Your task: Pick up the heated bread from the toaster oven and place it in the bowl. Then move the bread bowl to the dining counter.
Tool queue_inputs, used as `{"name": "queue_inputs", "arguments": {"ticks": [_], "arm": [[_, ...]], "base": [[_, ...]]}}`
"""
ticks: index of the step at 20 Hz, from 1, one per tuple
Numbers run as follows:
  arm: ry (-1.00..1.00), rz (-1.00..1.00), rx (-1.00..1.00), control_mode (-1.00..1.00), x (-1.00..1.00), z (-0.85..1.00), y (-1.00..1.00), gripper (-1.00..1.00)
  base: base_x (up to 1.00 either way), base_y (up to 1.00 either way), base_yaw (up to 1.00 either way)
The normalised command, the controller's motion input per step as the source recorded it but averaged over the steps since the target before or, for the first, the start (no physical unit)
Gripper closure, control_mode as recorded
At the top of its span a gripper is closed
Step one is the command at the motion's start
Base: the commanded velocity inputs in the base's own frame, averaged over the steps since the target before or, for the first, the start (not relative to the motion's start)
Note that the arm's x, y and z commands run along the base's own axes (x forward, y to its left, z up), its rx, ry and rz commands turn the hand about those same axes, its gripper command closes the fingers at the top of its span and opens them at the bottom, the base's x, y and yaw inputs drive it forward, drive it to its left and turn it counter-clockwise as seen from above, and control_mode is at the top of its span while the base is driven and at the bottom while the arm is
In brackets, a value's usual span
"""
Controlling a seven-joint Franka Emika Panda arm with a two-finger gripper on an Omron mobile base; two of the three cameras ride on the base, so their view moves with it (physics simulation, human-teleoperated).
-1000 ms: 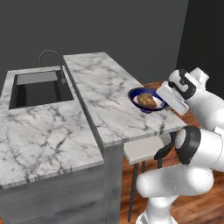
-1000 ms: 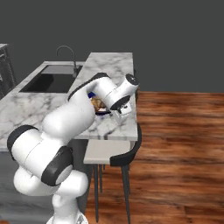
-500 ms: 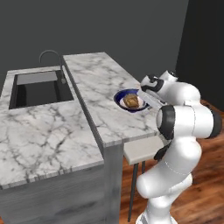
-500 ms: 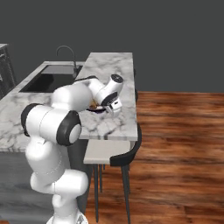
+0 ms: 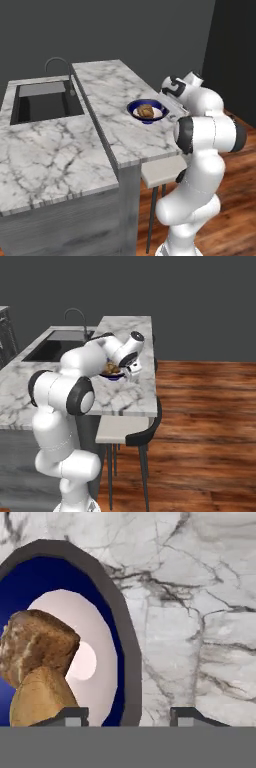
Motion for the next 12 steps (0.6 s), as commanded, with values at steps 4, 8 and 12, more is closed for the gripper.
{"name": "queue_inputs", "arguments": {"ticks": [4, 8, 12], "arm": [[-0.27, 0.00, 0.00, -1.00, -1.00, 1.00, 0.00, -1.00], [-0.41, 0.02, -0.01, -1.00, -1.00, 0.84, 0.09, -1.00], [-0.34, 0.07, -0.04, -1.00, -1.00, 0.50, 0.42, -1.00]], "base": [[0.00, 0.00, 0.00], [0.00, 0.00, 0.00], [0.00, 0.00, 0.00]]}}
